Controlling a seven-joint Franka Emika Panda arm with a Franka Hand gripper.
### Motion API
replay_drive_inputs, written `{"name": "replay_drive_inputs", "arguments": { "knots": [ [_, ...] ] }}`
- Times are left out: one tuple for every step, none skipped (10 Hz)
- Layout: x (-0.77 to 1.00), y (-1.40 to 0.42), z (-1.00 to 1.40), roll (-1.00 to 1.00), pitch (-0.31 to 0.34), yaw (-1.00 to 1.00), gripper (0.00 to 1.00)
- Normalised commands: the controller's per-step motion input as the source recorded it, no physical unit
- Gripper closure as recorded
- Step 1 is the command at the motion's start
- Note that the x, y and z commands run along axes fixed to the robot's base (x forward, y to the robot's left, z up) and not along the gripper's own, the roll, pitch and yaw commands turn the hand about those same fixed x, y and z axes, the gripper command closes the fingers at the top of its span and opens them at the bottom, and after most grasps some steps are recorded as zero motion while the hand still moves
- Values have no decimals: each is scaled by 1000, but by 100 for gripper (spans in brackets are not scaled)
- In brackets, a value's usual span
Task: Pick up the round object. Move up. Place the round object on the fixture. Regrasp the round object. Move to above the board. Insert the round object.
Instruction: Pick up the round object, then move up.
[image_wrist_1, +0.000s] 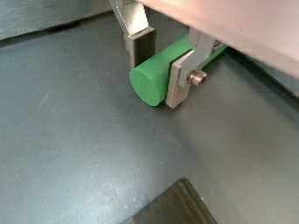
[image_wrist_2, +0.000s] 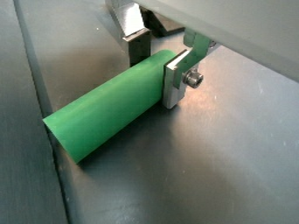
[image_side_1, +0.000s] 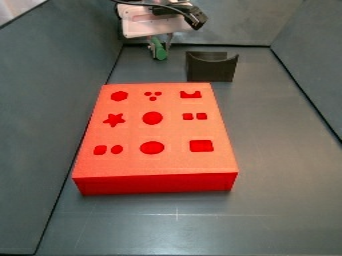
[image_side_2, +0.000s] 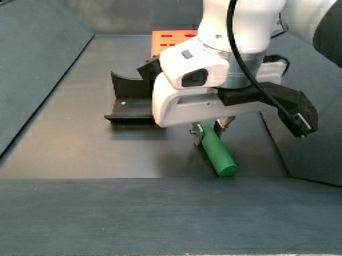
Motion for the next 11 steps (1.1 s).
{"name": "replay_drive_inputs", "arguments": {
  "knots": [
    [0,0,0,0,0,0,100],
    [0,0,0,0,0,0,100],
    [0,0,0,0,0,0,100],
    [0,0,0,0,0,0,100],
    [0,0,0,0,0,0,100],
    [0,0,0,0,0,0,100],
    [0,0,0,0,0,0,100],
    [0,0,0,0,0,0,100],
    [0,0,833,0,0,0,100],
    [-33,11,816,-3,11,33,100],
    [-53,7,763,-9,18,37,100]
  ]
}}
